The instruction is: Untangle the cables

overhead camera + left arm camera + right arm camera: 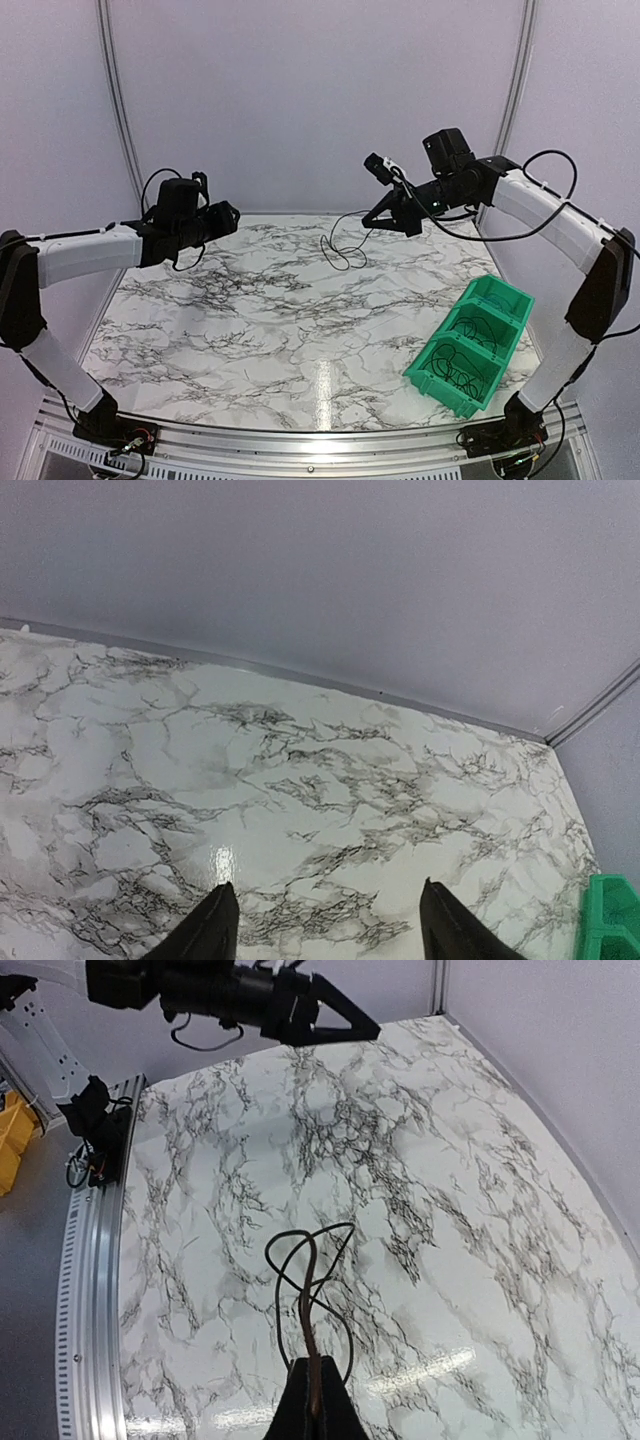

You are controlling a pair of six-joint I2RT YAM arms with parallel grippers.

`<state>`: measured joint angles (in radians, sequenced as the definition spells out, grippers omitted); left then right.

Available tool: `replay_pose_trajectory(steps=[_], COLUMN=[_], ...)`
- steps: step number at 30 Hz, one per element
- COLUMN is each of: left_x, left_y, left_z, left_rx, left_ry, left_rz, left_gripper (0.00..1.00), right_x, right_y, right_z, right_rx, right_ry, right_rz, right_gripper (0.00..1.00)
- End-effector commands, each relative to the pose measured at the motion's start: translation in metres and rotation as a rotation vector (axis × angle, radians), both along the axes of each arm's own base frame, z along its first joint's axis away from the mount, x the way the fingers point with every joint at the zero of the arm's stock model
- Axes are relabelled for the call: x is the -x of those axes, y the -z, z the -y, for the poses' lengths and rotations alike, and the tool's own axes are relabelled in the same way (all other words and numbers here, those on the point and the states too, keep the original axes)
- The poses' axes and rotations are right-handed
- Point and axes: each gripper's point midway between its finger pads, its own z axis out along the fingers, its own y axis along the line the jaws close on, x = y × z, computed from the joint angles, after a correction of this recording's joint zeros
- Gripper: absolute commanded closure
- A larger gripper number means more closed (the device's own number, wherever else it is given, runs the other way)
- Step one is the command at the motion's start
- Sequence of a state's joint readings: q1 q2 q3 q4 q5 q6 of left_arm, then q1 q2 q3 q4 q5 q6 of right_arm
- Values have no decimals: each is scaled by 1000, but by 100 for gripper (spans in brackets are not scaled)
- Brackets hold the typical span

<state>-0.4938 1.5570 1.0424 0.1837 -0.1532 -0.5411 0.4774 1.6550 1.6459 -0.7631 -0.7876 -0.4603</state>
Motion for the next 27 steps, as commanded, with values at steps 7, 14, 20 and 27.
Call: replay_pose_trajectory(steps=[7, 14, 20, 27], left_x=[-13, -3, 1, 2], left_y=[-33, -14, -17, -20], left_z=[-57, -77, -67, -59], left_rx=[-138, -116, -76, -48], left_ry=[-124, -103, -50, -12], left_rz=[34, 0, 5, 3], left_gripper=[9, 12, 15, 16], right_x=[56, 117, 144, 155], right_y=[56, 112, 131, 141], right_z=[75, 129, 164, 196], right_rx=[347, 592, 731, 868], right_ry=[-3, -107, -126, -107], right_rz=[40, -51, -61, -26], right_gripper=[100, 100, 100, 100])
